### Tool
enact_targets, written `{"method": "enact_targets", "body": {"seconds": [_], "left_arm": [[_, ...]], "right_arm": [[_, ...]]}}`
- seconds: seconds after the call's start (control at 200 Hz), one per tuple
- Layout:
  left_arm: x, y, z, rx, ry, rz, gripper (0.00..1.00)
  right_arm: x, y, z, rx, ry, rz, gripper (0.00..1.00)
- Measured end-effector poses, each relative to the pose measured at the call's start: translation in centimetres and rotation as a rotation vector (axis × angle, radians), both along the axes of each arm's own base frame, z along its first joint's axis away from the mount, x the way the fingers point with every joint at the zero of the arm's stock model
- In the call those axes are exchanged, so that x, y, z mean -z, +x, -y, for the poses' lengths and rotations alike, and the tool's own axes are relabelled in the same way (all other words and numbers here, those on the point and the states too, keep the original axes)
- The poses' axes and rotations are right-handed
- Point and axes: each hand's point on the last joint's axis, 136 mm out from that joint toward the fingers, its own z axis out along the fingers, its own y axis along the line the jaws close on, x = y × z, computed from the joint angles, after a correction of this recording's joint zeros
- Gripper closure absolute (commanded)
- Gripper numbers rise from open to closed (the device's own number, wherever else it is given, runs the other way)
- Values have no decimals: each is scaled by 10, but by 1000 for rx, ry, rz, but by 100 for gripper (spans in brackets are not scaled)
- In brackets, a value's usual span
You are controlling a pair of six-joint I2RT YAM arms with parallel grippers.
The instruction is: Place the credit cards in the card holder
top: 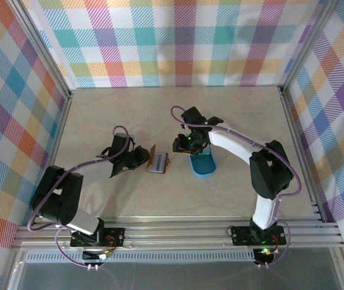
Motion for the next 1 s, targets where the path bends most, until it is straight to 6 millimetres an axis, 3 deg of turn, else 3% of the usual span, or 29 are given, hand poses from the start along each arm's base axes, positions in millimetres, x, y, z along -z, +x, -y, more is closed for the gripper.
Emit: {"method": "enact_targets", "body": {"seconds": [0.465, 1.0], "left_arm": [[9, -9, 16, 47, 1, -27, 97], [26, -7, 26, 36, -35, -48, 100]], "right_arm": [[5, 1, -2, -4, -2, -12, 56], [7, -1, -2, -37, -14, -5, 57]]}}
